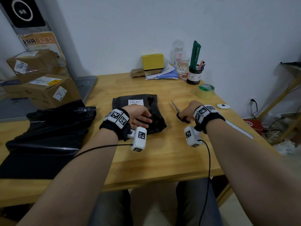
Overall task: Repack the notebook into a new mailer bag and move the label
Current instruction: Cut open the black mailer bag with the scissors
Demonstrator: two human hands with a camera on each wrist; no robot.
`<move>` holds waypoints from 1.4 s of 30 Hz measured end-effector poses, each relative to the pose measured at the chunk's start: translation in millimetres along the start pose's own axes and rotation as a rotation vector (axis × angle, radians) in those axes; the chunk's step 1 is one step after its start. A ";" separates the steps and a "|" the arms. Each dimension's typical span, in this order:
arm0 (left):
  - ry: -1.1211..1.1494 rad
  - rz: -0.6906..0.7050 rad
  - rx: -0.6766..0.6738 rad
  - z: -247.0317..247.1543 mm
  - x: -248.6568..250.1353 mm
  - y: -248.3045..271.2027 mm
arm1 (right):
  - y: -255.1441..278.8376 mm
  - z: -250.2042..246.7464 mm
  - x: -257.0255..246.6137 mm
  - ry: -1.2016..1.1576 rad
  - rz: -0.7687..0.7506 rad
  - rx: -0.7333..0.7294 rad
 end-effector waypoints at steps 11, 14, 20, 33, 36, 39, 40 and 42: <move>0.196 -0.086 0.109 -16.4 -32.2 -18.5 | -2.2 5.7 -41.4 -0.765 0.051 -0.512; 0.237 -0.094 0.152 -19.6 -23.7 -31.5 | -8.7 6.7 -51.5 -0.832 0.043 -0.534; 0.102 -0.022 0.157 -23.8 10.7 -65.8 | -28.4 15.2 -69.2 -0.891 -0.031 -0.571; 0.082 0.070 0.017 -51.3 48.9 -191.8 | -102.0 44.6 -104.2 -1.009 -0.024 -0.473; 0.144 0.117 0.062 -60.3 47.1 -190.6 | -105.8 59.2 -106.5 -0.981 0.014 -0.515; 0.192 0.158 0.231 -75.0 37.0 -187.1 | -103.5 70.9 -107.1 -0.967 0.045 -0.593; 0.184 0.116 0.285 -79.8 29.6 -185.5 | -101.8 72.9 -107.2 -0.972 0.051 -0.615; 0.153 -0.017 0.275 -83.1 13.5 -175.8 | -96.7 73.2 -107.4 -0.976 0.063 -0.656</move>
Point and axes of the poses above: each hand's wrist, its own y-axis away from the middle knuckle, its own z-axis out of the palm, x = y × z, the point moved 2 cm from there along -y, towards the middle knuckle, and after that the axes turned 12 degrees about x, right-handed, at the moved point
